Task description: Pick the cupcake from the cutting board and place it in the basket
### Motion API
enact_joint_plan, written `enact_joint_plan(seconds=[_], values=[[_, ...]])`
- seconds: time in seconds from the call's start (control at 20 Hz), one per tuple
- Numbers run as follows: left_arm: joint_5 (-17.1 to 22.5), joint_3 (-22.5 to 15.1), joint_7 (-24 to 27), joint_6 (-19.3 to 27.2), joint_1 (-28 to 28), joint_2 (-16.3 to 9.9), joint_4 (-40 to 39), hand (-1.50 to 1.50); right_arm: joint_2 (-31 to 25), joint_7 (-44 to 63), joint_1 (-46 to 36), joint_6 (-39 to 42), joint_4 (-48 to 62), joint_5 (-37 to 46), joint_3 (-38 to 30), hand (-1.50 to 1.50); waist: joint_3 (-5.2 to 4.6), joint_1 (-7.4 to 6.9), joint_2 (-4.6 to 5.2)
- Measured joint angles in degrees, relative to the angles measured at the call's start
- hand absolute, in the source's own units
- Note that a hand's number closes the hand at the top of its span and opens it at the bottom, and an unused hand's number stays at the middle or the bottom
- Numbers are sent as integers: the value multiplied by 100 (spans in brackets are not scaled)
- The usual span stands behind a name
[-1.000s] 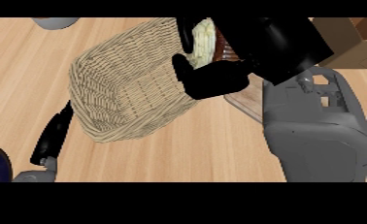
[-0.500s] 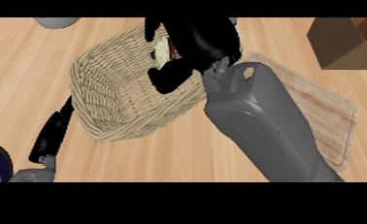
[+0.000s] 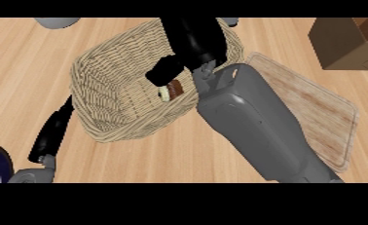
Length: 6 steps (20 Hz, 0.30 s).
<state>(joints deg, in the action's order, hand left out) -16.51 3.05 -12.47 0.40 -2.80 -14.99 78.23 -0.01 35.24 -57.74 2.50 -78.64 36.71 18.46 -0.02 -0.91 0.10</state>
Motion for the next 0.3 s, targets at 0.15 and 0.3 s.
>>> enact_joint_plan(seconds=[0.15,0.3], values=[[49,60,-5,-46,10,-20,-11,0,1,152,8,-384,-14,-94,-246,-150,0,21,-5],[11,48,-8,23,110,40,55,0,-118,214,181,-546,-43,-214,-668,-150,1,51,-11]])
